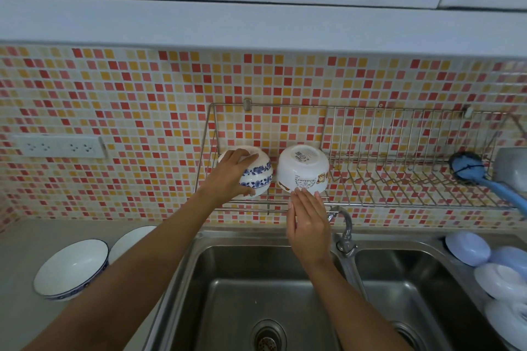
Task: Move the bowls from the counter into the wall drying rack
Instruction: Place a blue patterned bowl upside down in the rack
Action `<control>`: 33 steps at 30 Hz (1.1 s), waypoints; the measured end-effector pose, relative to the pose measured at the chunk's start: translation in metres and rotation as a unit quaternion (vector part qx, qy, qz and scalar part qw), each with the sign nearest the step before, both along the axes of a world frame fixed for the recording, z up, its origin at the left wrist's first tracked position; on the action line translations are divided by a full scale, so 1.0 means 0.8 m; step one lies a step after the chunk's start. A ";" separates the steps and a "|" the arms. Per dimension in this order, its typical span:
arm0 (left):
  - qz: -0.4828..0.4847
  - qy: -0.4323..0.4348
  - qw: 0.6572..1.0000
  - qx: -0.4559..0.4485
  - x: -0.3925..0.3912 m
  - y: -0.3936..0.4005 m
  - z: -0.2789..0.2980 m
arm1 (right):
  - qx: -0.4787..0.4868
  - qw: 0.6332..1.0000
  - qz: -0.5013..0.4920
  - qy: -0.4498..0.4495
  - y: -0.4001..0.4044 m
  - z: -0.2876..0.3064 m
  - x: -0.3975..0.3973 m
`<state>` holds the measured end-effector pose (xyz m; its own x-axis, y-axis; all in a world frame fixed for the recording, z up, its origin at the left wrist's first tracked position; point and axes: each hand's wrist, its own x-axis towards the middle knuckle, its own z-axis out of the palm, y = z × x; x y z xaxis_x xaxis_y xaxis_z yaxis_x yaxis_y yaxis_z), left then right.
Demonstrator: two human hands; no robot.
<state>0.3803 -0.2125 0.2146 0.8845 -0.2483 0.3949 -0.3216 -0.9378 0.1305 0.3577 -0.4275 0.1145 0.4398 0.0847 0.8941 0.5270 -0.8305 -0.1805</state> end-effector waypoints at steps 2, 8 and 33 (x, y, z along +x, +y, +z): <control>0.001 0.007 1.000 -0.004 -0.001 0.001 0.000 | 0.001 1.000 0.002 0.003 0.000 0.000 0.000; 0.004 0.004 1.000 -0.012 -0.002 0.001 -0.002 | -0.004 1.000 -0.004 0.015 -0.001 0.003 -0.001; 0.089 -0.067 0.990 -0.084 -0.059 -0.001 -0.042 | -0.077 0.929 -0.070 0.355 -0.002 0.091 0.030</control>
